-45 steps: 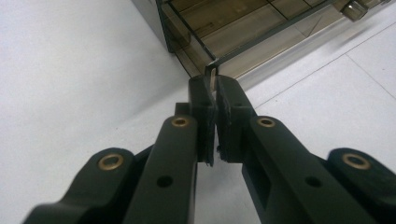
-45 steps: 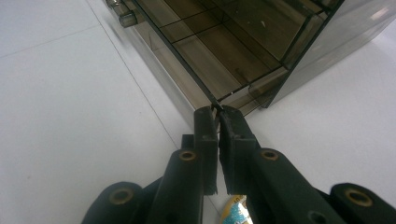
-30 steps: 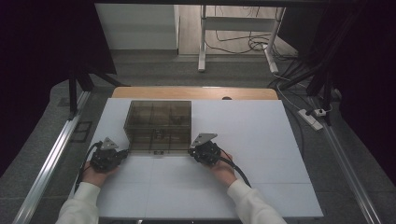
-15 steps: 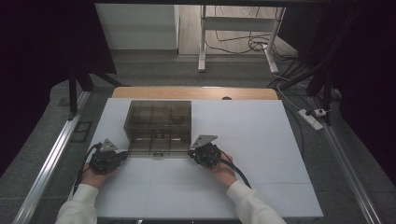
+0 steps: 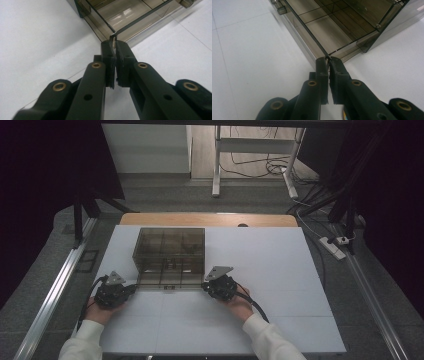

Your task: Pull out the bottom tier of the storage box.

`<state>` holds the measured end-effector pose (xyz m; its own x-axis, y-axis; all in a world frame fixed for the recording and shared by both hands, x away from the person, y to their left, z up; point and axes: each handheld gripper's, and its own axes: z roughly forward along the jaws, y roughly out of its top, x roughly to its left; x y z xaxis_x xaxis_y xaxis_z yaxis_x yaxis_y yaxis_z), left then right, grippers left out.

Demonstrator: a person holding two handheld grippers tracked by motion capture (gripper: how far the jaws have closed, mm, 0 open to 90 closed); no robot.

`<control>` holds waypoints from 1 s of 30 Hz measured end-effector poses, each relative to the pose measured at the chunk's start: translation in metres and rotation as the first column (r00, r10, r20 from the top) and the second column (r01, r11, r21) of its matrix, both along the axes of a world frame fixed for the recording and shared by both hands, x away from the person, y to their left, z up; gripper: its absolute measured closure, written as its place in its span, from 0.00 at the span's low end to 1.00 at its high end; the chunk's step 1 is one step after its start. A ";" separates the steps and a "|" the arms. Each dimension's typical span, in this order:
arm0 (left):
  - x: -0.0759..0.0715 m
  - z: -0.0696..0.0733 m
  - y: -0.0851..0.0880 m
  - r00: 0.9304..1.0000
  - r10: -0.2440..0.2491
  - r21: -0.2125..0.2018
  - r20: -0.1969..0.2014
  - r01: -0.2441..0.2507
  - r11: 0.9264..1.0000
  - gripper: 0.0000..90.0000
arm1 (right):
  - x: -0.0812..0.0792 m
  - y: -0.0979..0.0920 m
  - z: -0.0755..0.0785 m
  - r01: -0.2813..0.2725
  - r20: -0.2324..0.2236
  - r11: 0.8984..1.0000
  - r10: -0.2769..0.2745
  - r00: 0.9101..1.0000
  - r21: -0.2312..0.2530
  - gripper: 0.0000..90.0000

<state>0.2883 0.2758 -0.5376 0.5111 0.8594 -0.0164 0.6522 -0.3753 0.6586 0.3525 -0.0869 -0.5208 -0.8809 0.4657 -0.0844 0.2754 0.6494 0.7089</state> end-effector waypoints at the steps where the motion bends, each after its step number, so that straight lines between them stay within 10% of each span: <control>1: -0.001 0.000 0.000 1.000 0.000 0.000 0.000 0.000 1.000 0.95 | 0.000 0.000 0.000 0.000 -0.002 1.000 0.000 1.000 0.002 0.95; 30: -0.011 0.000 0.001 1.000 -0.010 -0.005 -0.008 0.010 1.000 0.95 | -0.010 -0.002 0.000 -0.026 -0.015 1.000 0.026 1.000 -0.009 0.95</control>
<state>0.2768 0.2765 -0.5379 0.5195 0.8541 -0.0250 0.6540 -0.3786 0.6549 0.3420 -0.0889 -0.5208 -0.8938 0.4421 -0.0749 0.2693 0.6628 0.6987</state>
